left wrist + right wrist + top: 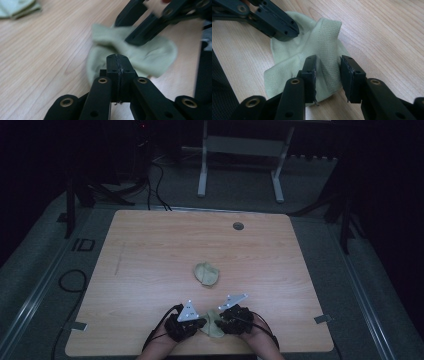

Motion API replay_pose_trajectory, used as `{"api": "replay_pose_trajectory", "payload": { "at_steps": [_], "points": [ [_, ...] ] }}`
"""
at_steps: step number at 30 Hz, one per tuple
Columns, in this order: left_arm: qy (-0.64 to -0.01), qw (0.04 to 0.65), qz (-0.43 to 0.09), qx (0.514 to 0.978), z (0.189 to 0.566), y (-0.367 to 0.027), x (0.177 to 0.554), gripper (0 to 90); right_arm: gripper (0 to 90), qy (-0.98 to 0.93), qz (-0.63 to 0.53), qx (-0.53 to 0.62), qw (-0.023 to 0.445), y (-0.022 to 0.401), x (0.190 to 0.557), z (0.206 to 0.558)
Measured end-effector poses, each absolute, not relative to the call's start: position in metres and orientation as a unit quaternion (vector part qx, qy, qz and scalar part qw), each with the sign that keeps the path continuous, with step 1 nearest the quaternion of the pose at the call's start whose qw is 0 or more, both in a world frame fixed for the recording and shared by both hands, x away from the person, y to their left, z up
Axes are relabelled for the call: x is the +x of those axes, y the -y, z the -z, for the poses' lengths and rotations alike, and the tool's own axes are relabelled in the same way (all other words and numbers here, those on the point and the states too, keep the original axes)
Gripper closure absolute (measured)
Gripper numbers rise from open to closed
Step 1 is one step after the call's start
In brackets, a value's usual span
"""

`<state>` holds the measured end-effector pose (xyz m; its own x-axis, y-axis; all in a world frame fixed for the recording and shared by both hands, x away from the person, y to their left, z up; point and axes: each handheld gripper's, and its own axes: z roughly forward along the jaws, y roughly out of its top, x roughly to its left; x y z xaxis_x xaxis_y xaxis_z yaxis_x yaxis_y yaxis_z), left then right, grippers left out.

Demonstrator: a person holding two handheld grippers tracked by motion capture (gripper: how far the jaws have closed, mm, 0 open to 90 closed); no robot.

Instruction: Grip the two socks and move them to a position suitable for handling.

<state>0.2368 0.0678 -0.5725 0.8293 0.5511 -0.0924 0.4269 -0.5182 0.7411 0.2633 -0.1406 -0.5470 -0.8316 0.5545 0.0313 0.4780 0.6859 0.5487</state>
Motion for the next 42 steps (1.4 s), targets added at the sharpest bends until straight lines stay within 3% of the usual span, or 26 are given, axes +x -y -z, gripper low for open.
{"api": "replay_pose_trajectory", "payload": {
  "at_steps": [4, 12, 25, 42],
  "points": [
    [-0.289, 0.404, -0.070, 0.865, 0.573, -0.068, 0.235, 89.1, 77.1, -0.919, -0.273, 0.274, 0.079, 0.139, 0.264, 0.547],
    [-0.293, 0.414, -0.073, 0.859, 0.576, -0.067, 0.229, 89.1, 82.5, -0.917, -0.276, 0.272, 0.093, 0.137, 0.265, 0.542],
    [-0.293, 0.410, -0.073, 0.860, 0.575, -0.067, 0.229, 89.2, 82.4, -0.892, -0.312, 0.307, 0.112, 0.182, 0.251, 0.513],
    [-0.304, 0.408, -0.060, 0.859, 0.574, -0.065, 0.231, 89.2, 81.6, -0.870, -0.296, 0.385, 0.083, 0.240, 0.252, 0.533]
  ]
}}
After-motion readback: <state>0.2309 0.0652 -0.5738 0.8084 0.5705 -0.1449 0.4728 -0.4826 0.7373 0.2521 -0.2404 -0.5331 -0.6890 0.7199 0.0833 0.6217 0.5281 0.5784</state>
